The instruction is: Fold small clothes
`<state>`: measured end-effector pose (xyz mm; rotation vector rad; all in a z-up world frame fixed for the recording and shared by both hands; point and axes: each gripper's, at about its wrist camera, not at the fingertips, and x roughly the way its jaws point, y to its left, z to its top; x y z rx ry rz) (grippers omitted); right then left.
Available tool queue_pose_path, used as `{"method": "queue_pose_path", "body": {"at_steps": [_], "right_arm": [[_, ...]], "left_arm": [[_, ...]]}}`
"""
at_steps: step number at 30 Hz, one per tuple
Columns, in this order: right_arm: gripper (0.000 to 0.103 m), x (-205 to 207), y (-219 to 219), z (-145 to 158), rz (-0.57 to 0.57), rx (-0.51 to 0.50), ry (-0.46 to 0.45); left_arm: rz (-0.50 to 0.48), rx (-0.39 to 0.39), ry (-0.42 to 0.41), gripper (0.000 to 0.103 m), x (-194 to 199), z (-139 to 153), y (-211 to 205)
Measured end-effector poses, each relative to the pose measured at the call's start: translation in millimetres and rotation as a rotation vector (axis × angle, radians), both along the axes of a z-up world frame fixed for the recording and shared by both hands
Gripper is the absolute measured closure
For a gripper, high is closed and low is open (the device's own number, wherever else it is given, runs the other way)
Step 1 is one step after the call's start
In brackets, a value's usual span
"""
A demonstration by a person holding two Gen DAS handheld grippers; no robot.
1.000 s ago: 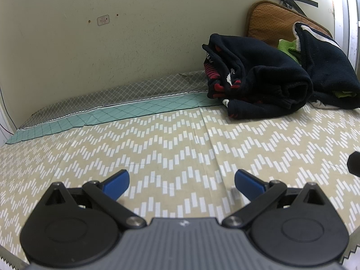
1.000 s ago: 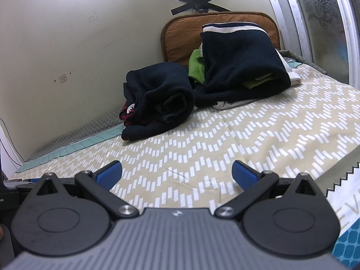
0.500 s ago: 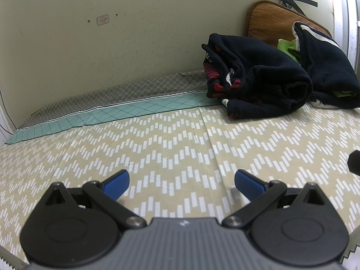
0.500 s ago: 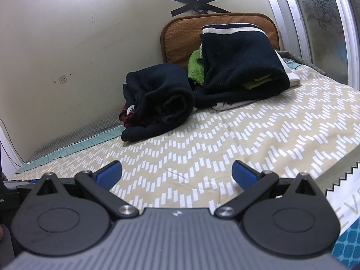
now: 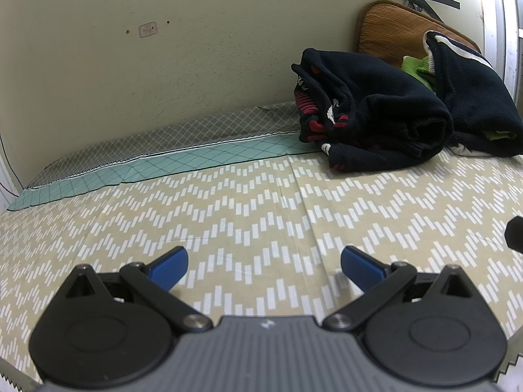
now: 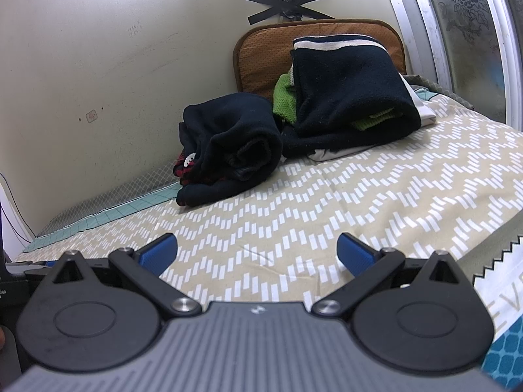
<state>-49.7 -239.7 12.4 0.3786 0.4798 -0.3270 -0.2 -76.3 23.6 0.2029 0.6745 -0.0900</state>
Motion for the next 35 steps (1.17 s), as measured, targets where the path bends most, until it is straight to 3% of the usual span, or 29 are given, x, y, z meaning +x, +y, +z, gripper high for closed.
{"method": "queue_pose_path", "body": {"at_steps": [35], "right_arm": [[0.000, -0.4, 0.1, -0.1, 0.002, 0.001, -0.001]], "left_arm": [[-0.028, 0.008, -0.010, 0.000, -2.9, 1.3, -0.6]]}}
